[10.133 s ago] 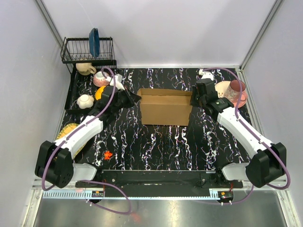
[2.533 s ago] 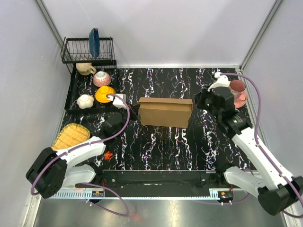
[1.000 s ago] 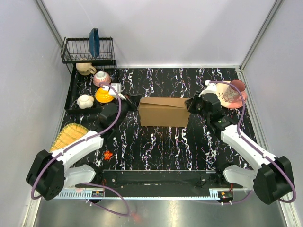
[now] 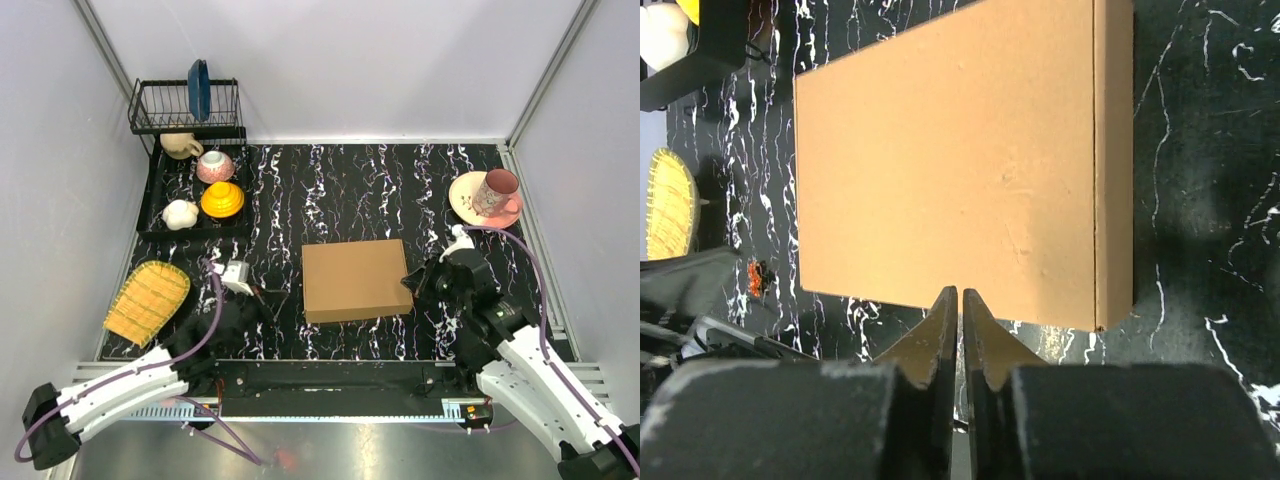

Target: Fold the paper box

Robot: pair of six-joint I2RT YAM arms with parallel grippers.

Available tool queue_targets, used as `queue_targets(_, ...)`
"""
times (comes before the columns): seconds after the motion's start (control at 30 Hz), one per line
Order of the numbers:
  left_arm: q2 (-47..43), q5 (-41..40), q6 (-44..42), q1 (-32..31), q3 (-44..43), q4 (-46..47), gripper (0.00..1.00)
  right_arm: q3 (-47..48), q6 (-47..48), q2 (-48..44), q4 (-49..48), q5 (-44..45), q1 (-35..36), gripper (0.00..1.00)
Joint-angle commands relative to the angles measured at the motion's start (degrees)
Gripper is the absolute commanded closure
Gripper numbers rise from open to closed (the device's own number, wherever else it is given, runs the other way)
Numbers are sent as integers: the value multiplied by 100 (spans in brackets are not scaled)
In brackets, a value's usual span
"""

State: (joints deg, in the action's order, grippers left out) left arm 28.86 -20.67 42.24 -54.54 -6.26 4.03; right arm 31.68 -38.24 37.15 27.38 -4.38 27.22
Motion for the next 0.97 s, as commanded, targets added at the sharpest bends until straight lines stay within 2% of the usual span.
queue_targets(0.0, -1292, -754, -205, -92, -313, -315, 100, 600, -166, -296, 426, 112, 29, 83)
queue_targets(0.07, -1305, -1043, -426, -91, -733, -394, 99, 777, -149, -217, 418, 244, 29, 73)
queue_targets(0.17, -745, -1238, -550, -83, -1227, -649, 89, 840, -79, 133, 374, 586, 29, 61)
queue_targets(0.23, -331, -1264, -428, -83, -1516, -876, 75, 787, 18, 380, 251, 623, 29, 56)
queue_targets(0.27, 115, -1177, -323, -83, -1588, -904, 66, 778, -17, 607, 268, 649, 20, 50)
queue_targets(0.33, 574, -1124, -121, -56, -1850, -1244, 50, 804, -26, 915, 408, 956, 20, 46)
queue_targets(0.37, 986, -1080, 142, -48, -1905, -1290, 47, 735, -34, 987, 426, 1140, 20, 42)
queue_targets(0.47, 1463, -870, 381, -30, -1861, -1142, 45, 568, 9, 1049, 426, 1282, 20, 39)
queue_targets(0.53, 1438, -999, 399, -30, -1756, -888, 44, 427, 10, 805, 191, 1195, 20, 38)
queue_targets(0.57, 1273, -1192, 582, -30, -1738, -921, 39, 261, -8, 681, 85, 1151, 11, 38)
queue_targets(0.63, 1079, -1902, 1038, -12, -1773, -1375, 19, 85, -52, 252, -231, 1141, 20, 37)
queue_targets(0.67, 921, -1976, 1206, 22, -1791, -1431, 8, 23, -52, 127, -276, 1167, 20, 36)
queue_targets(0.7, 859, -2046, 1225, 118, -1817, -1475, 4, 14, -26, 22, -285, 1185, 20, 34)
queue_targets(0.77, 858, -2502, 1688, 155, -2071, -2150, 1, 13, 62, -155, -277, 1220, 20, 33)
queue_targets(0.93, 1139, -2671, 2243, 251, -2564, -3215, 1, 92, 168, -50, -233, 1185, 20, 32)
